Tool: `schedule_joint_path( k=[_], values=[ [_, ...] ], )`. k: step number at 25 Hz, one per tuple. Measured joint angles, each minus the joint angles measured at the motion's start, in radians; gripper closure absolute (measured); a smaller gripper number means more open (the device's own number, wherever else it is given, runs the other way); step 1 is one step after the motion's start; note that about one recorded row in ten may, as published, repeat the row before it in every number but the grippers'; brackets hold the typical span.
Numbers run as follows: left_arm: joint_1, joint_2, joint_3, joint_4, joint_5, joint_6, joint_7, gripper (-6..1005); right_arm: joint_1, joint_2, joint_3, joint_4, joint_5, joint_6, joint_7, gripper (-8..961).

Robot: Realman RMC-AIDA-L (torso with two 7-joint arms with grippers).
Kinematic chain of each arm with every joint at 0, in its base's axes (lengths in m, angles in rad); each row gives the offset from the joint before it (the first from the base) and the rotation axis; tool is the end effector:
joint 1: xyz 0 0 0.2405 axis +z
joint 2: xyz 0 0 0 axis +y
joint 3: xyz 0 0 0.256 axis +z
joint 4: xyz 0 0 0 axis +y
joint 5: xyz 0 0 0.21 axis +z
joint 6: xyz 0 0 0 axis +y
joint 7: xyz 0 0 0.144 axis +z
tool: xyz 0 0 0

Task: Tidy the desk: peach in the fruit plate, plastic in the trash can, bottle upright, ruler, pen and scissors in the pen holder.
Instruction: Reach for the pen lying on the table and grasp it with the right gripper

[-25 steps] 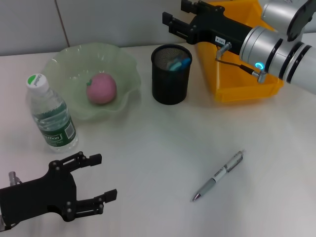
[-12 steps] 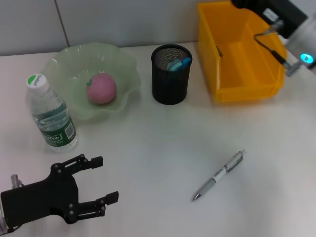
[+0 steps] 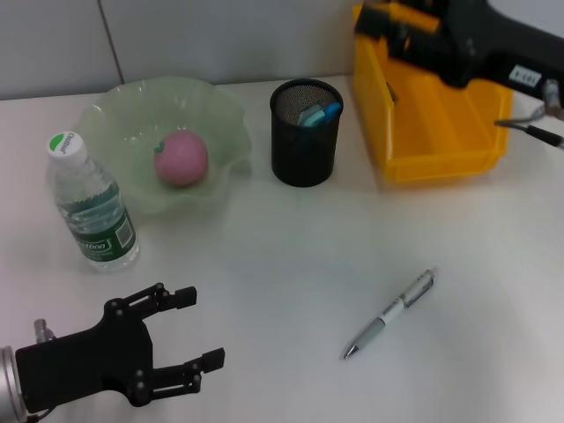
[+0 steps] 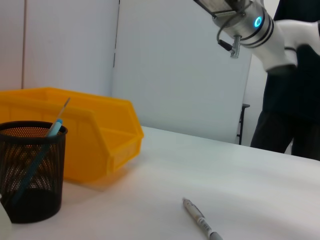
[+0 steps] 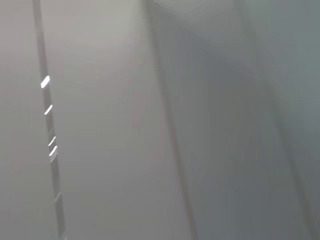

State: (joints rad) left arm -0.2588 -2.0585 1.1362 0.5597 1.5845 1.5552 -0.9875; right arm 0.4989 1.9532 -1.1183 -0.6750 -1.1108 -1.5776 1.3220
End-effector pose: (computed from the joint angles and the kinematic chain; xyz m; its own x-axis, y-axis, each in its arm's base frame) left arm -0.2939 0.2447 -0.0383 0.8044 0.1849 0.5645 0.3193 -0.9359 -0.1485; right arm 0.1921 0.3538 0.0646 0.5311 -0.0319 -0.8467 -0.3308 -0.9278 -0.1725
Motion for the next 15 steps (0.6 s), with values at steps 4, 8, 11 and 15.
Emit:
schedule_joint_path(
  k=[4, 8, 11, 15],
  values=[
    [-0.005, 0.0, 0.003, 0.0, 0.0, 0.004, -0.025, 157, 0.045, -0.016, 0.111, -0.145, -0.344, -0.096, 0.135, 329],
    [-0.008, 0.0, 0.003, 0.003, 0.0, 0.0, -0.036, 157, 0.075, -0.02, 0.13, -0.212, -0.48, -0.147, 0.17, 330],
    [-0.015, 0.0, 0.0, 0.003, 0.0, -0.002, -0.055, 157, 0.11, -0.024, 0.132, -0.262, -0.59, -0.189, 0.19, 331],
    [-0.018, 0.0, -0.001, 0.007, 0.0, -0.004, -0.083, 157, 0.152, -0.024, 0.127, -0.28, -0.713, -0.225, 0.196, 338]
  ],
)
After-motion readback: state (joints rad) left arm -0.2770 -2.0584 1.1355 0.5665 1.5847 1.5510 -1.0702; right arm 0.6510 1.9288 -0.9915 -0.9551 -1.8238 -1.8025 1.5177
